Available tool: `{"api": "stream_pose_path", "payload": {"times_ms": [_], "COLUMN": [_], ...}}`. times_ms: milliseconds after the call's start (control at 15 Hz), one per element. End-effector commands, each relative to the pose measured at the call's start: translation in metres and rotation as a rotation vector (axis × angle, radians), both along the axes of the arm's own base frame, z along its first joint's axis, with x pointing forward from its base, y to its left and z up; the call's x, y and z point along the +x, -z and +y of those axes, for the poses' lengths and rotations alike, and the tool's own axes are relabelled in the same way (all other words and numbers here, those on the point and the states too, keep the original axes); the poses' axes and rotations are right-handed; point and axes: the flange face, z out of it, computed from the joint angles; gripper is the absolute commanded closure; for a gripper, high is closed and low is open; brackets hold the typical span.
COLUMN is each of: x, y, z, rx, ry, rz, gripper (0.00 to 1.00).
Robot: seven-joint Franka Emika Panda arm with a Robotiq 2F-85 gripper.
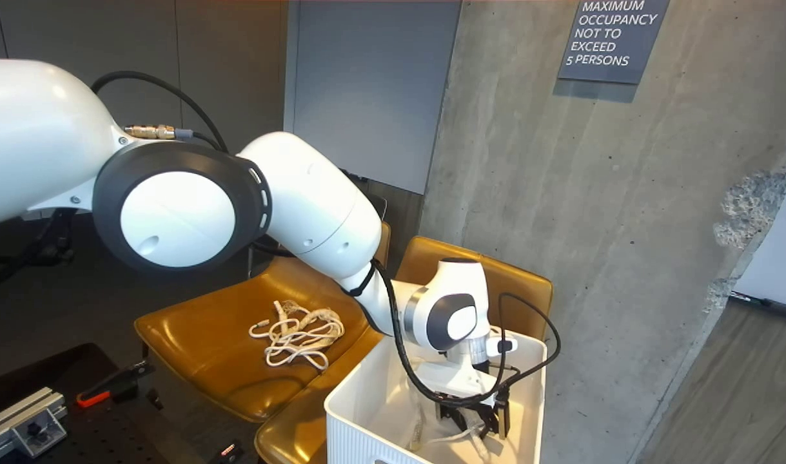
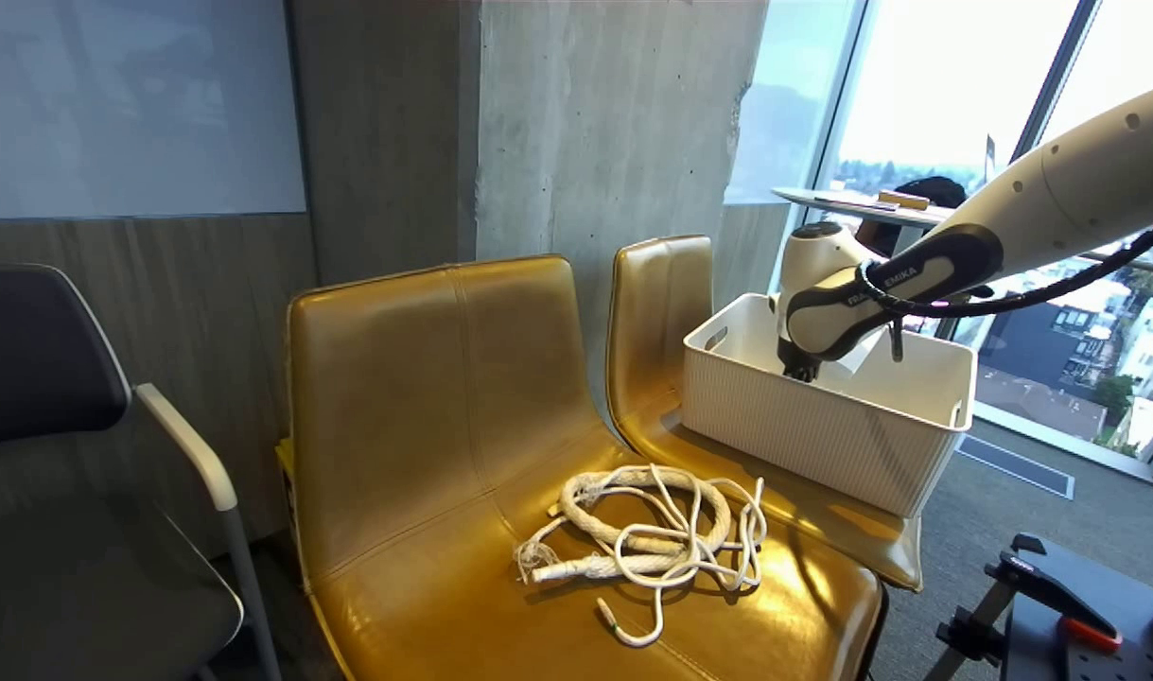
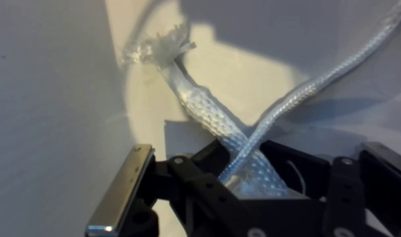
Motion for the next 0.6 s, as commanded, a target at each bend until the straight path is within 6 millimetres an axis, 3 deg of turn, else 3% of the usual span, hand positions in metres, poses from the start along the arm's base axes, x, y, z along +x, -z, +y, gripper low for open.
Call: {"api": "stream_pose_path", "payload": {"times_ms": [0,333,533], "x": [-0.009,-0.010,-0.005], "y": [0.009,-0.002,-0.027], "z": [0.006,0.019,0.041], "rx": [-0.003,-0.022,-0.046], "ry": [-0.017,-0.049,-0.091], "rz": [0.015,0.019,0.010], "gripper": [0.99,1.00,1.00]}}
